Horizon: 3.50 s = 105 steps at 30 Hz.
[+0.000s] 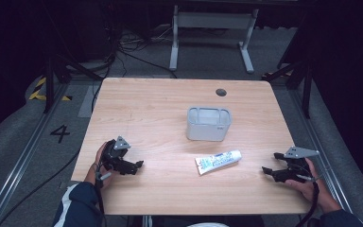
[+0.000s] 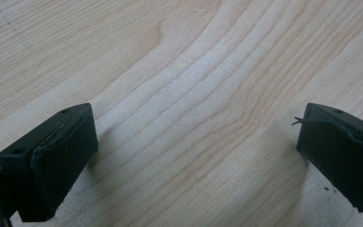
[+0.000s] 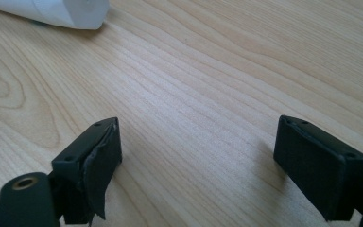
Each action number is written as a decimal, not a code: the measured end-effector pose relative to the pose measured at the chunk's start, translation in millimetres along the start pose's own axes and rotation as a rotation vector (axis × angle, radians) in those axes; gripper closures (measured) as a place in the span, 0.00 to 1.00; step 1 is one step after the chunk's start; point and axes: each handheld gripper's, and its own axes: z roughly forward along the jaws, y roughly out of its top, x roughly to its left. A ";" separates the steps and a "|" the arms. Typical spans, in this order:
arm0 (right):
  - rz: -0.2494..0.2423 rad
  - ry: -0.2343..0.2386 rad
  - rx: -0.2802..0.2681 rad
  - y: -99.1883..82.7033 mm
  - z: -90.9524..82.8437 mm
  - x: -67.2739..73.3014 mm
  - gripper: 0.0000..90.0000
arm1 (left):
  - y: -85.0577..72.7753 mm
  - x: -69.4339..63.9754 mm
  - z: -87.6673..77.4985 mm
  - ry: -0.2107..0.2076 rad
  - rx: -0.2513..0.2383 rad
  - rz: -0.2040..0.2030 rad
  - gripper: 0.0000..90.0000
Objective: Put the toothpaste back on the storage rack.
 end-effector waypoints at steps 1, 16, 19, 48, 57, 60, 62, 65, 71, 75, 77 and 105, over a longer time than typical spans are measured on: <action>0.000 0.001 0.001 -0.1 -0.2 0.0 0.18 | 0.0 0.0 0.0 0.000 0.000 0.000 0.00; -0.006 -0.001 0.014 1.0 -0.7 -1.1 0.17 | -0.5 2.4 -0.6 0.004 -0.005 0.016 0.00; -0.028 0.007 0.040 3.7 -1.7 -1.5 0.17 | -0.5 2.0 -0.6 0.003 -0.004 0.013 0.00; -0.252 0.139 0.105 52.0 -8.5 23.2 0.27 | -1.1 3.0 -1.0 -0.011 -0.002 0.020 0.00; -0.298 0.150 0.113 65.3 -4.7 31.1 0.27 | -1.1 3.0 -1.1 -0.011 -0.002 0.020 0.00; -0.314 0.160 0.115 71.0 -3.0 35.2 0.27 | -1.1 2.9 -1.1 -0.010 -0.002 0.019 0.00; -0.333 0.174 0.118 76.1 -0.7 39.1 0.28 | -1.1 2.9 -1.2 -0.010 -0.001 0.019 0.00; -0.364 0.185 0.131 85.1 4.4 47.4 0.28 | -1.2 2.8 -1.2 -0.009 -0.002 0.017 0.00; -0.426 0.215 0.141 100.3 14.8 62.1 0.28 | -1.2 2.8 -1.2 -0.010 -0.002 0.018 0.00; -0.455 0.234 0.138 110.3 21.7 72.1 0.28 | -1.2 2.8 -1.2 -0.009 -0.002 0.018 0.00; -0.464 0.246 0.134 115.0 25.6 77.5 0.29 | -1.2 2.6 -1.3 -0.008 -0.001 0.017 0.00; -0.630 0.334 0.253 141.3 83.2 123.4 0.32 | -1.3 2.2 -1.2 -0.008 -0.002 0.011 0.00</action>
